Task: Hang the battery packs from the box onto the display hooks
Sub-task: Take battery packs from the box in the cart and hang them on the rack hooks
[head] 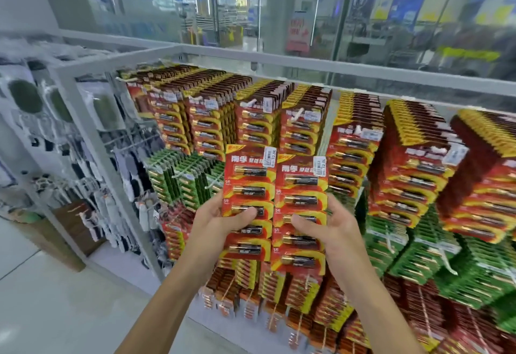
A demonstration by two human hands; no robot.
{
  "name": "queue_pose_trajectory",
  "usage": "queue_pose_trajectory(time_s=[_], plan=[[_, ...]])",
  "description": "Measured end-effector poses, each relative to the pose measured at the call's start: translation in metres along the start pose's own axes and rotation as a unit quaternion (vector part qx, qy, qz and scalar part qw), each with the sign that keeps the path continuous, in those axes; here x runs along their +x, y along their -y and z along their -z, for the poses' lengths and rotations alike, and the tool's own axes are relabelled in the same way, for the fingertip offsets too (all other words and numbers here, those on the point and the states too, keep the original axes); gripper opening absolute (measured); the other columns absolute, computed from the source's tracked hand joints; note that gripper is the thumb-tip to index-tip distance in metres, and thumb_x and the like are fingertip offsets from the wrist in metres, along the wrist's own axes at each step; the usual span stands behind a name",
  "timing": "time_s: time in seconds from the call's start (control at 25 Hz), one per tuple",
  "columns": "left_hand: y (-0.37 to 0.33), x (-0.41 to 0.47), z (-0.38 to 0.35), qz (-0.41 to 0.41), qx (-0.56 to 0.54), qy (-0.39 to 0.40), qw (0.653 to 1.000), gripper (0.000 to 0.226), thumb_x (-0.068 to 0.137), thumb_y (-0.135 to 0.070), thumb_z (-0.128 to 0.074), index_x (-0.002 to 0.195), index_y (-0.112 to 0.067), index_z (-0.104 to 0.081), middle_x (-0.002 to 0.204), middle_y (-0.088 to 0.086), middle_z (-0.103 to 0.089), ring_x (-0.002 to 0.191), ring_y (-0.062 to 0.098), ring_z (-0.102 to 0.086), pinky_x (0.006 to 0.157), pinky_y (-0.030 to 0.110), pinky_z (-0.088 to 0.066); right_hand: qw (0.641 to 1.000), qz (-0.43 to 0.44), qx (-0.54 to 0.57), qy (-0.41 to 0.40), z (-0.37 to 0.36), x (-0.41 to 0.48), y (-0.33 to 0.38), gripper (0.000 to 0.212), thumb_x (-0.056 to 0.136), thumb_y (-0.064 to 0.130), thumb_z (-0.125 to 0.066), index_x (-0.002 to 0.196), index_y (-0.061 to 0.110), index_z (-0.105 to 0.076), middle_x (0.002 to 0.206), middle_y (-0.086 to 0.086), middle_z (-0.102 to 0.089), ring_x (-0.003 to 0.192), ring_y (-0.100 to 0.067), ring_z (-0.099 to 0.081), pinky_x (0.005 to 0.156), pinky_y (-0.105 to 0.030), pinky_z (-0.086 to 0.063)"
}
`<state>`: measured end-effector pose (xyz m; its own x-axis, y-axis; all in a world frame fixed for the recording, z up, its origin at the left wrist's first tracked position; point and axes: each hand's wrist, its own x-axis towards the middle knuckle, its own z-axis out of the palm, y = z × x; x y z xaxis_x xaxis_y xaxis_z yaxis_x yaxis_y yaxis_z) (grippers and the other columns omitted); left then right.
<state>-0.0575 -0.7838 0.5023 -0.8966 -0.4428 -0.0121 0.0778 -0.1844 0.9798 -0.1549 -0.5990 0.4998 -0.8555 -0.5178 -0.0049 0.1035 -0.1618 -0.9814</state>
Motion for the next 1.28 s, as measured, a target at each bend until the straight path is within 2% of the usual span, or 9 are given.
queue_pose_trajectory(time_s=[0.2,0.36,0.44,0.56,0.68,0.84,0.96,1.04,1.28], plan=[[-0.018,0.051,0.037,-0.009,0.001,0.062,0.998,0.038,0.088,-0.007,-0.073,0.124,-0.016,-0.070,0.113,0.006,-0.079,0.103,0.027,-0.076,0.075,0.035,-0.064,0.998,0.011,0.018,-0.058,-0.038,0.036,-0.002,0.073,0.063,0.029,-0.093,0.130,0.027,-0.065,0.125,-0.002,-0.074,0.119,-0.030,-0.069,0.095,-0.056,-0.057],[-0.028,0.078,0.054,-0.035,0.007,0.098,0.995,0.035,0.088,-0.006,-0.073,0.122,-0.013,-0.070,0.110,0.004,-0.079,0.101,0.023,-0.077,0.072,0.030,-0.063,0.994,0.057,0.013,-0.092,-0.057,0.041,0.007,0.054,0.071,0.013,-0.082,0.122,0.021,-0.069,0.110,-0.003,-0.079,0.103,-0.027,-0.076,0.082,-0.046,-0.060],[-0.032,0.090,0.059,-0.058,0.018,0.111,0.992,0.036,0.088,-0.007,-0.074,0.123,-0.013,-0.069,0.111,0.002,-0.079,0.103,0.021,-0.076,0.076,0.032,-0.063,0.991,0.073,0.020,-0.107,-0.061,0.043,0.012,0.055,0.073,0.012,-0.081,0.126,0.021,-0.068,0.112,-0.004,-0.079,0.103,-0.027,-0.076,0.085,-0.047,-0.060],[-0.037,0.102,0.062,-0.074,0.034,0.122,0.989,0.035,0.088,-0.010,-0.075,0.122,-0.016,-0.070,0.112,0.000,-0.079,0.107,0.020,-0.074,0.085,0.038,-0.062,0.987,0.082,0.028,-0.134,-0.061,0.048,0.017,0.065,0.069,0.017,-0.086,0.131,0.022,-0.065,0.120,-0.001,-0.076,0.114,-0.026,-0.071,0.097,-0.053,-0.056],[-0.038,0.111,0.061,-0.076,0.032,0.133,0.988,0.034,0.089,-0.011,-0.075,0.123,-0.016,-0.070,0.112,-0.001,-0.079,0.104,0.018,-0.075,0.082,0.036,-0.064,0.985,0.086,0.023,-0.147,-0.060,0.053,0.018,0.077,0.063,0.022,-0.093,0.135,0.022,-0.064,0.126,0.000,-0.074,0.122,-0.027,-0.067,0.103,-0.055,-0.052],[-0.035,0.116,0.056,-0.071,0.024,0.146,0.986,0.031,0.091,-0.010,-0.073,0.121,-0.019,-0.069,0.108,-0.003,-0.080,0.099,0.015,-0.077,0.073,0.027,-0.063,0.984,0.085,0.020,-0.155,-0.064,0.058,0.017,0.105,0.053,0.041,-0.100,0.146,0.022,-0.055,0.136,0.000,-0.069,0.133,-0.030,-0.059,0.107,-0.058,-0.049],[-0.034,0.116,0.052,-0.075,0.016,0.154,0.985,0.029,0.092,-0.007,-0.071,0.116,-0.023,-0.068,0.100,-0.015,-0.080,0.093,0.004,-0.076,0.067,0.016,-0.058,0.984,0.086,0.006,-0.158,-0.061,0.060,0.018,0.072,0.061,0.027,-0.091,0.129,0.022,-0.067,0.118,-0.002,-0.077,0.114,-0.028,-0.071,0.089,-0.049,-0.060],[-0.034,0.117,0.050,-0.075,0.013,0.156,0.985,0.033,0.091,-0.010,-0.072,0.122,-0.020,-0.067,0.105,-0.010,-0.080,0.097,0.010,-0.076,0.069,0.020,-0.060,0.984,0.098,0.002,-0.147,-0.059,0.060,0.020,0.051,0.069,0.016,-0.083,0.118,0.021,-0.070,0.106,-0.002,-0.080,0.099,-0.025,-0.077,0.072,-0.037,-0.062],[-0.030,0.127,0.049,-0.073,0.007,0.135,0.988,0.035,0.090,-0.016,-0.073,0.125,-0.021,-0.066,0.109,-0.002,-0.079,0.098,0.018,-0.077,0.076,0.035,-0.065,0.983,0.085,0.002,-0.165,-0.057,0.068,0.017,0.039,0.083,0.003,-0.078,0.118,0.017,-0.069,0.106,-0.005,-0.080,0.096,-0.025,-0.078,0.070,-0.036,-0.063]])
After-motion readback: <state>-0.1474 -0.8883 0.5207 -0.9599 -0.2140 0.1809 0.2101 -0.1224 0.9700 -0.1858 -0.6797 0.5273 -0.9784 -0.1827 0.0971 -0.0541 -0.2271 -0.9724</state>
